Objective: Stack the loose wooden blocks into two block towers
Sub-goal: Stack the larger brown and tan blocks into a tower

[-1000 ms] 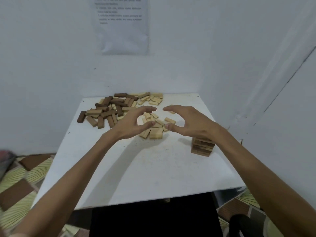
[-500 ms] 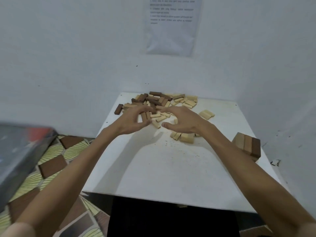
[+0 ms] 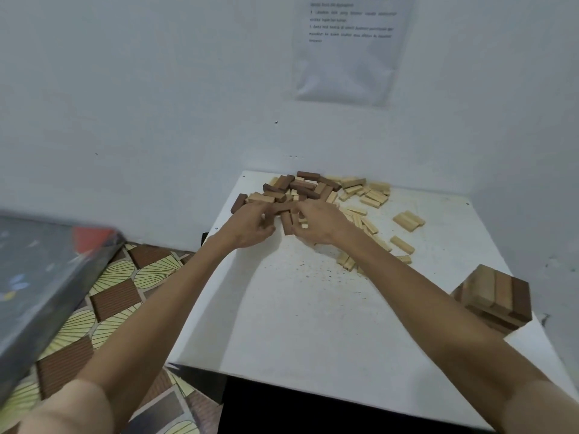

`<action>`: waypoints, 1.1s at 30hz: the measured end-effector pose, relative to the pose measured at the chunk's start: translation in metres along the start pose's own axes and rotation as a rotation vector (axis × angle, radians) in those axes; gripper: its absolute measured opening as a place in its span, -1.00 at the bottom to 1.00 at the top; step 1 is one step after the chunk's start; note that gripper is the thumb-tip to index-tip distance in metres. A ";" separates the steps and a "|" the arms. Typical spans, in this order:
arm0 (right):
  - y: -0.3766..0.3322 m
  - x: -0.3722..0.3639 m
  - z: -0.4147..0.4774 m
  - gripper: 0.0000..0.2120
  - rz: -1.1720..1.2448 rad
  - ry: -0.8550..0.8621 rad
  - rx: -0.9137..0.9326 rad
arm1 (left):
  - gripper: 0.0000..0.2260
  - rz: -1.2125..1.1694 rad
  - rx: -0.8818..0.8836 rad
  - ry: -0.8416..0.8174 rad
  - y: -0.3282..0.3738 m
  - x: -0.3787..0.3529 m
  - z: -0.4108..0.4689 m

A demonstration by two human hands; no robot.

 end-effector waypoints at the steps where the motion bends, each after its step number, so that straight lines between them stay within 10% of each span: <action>1: -0.002 -0.004 0.004 -0.68 -0.005 0.025 -0.012 | -0.88 0.023 0.028 0.013 -0.003 -0.001 0.001; 16: -0.009 -0.044 0.019 -0.61 0.015 0.159 -0.221 | -0.85 0.263 0.172 0.218 -0.007 -0.024 -0.008; 33: 0.009 -0.020 -0.097 -0.66 0.235 0.292 -0.168 | -0.85 -0.083 0.157 0.263 0.024 -0.032 -0.043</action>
Point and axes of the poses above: each hand's wrist, its own z-axis towards the middle knuckle, its own x-axis out of the back of the hand, y = z × x, the point moved 4 cm from there along z, towards the middle knuckle, and after that the axes turned 1 degree about -x, right-handed, at the moved point
